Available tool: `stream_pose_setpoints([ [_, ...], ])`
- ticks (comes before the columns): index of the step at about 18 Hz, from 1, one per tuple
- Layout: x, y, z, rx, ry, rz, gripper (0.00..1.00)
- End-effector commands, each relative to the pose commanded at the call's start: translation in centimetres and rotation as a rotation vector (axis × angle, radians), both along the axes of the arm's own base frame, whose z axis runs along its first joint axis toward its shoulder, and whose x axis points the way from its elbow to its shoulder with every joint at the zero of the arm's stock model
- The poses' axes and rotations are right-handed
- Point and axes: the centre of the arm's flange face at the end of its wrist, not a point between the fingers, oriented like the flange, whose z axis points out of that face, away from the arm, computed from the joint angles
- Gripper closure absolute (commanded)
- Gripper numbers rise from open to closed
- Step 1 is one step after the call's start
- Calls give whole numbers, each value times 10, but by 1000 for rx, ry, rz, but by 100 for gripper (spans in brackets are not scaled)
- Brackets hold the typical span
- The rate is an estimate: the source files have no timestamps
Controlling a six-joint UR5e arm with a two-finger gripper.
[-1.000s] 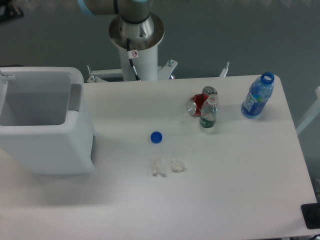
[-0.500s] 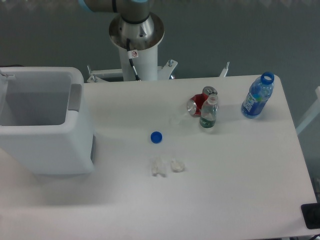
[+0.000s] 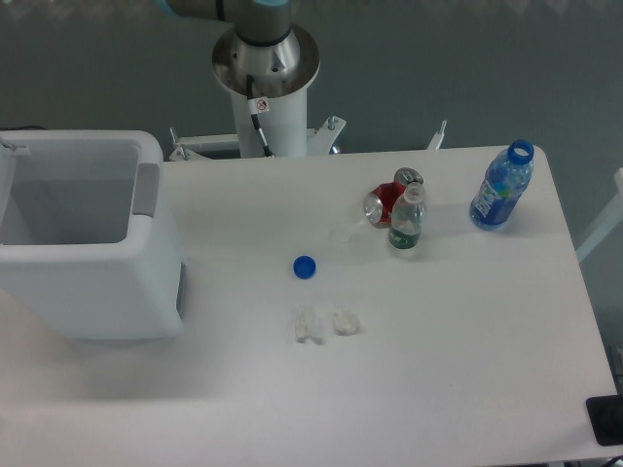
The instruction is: Close the trash can
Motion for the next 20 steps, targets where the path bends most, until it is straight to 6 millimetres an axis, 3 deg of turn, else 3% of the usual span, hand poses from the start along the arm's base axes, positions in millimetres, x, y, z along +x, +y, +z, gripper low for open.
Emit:
stream_pose_setpoints([
  [20,-6,-16,17,-24,44,56,100],
])
